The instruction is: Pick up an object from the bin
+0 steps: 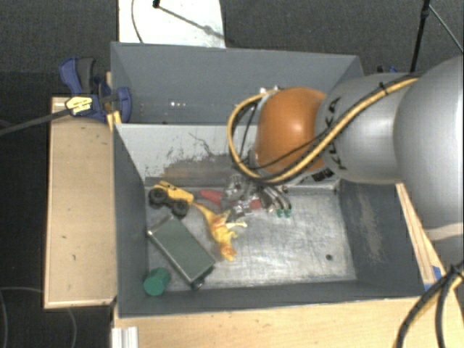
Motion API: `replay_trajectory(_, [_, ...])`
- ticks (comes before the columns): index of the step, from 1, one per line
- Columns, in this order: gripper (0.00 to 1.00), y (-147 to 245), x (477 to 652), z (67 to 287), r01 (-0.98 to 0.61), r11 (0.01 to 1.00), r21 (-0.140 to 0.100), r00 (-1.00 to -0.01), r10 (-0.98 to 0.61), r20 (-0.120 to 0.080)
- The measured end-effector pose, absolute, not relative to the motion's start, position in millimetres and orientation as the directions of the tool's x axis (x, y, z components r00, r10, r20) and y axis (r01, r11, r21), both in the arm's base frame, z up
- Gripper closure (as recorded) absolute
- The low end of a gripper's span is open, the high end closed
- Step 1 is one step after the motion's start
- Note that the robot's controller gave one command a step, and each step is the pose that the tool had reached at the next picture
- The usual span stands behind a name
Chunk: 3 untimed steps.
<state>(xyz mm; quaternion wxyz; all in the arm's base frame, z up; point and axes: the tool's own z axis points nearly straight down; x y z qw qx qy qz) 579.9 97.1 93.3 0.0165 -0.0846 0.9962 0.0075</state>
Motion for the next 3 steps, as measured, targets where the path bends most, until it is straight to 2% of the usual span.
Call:
replay_trajectory(1, [1.00, 96.9, 581.7, 102.0, -0.147, 0.989, 0.002, -0.989, -0.147, -0.009])
replay_trajectory(2, [1.00, 89.4, 582.9, 149.9, -0.114, 0.994, 0.001, -0.994, -0.114, 0.004])
replay_trajectory(3, [1.00, 83.1, 560.5, 216.7, -0.142, 0.990, 0.000, -0.990, -0.142, 0.003])
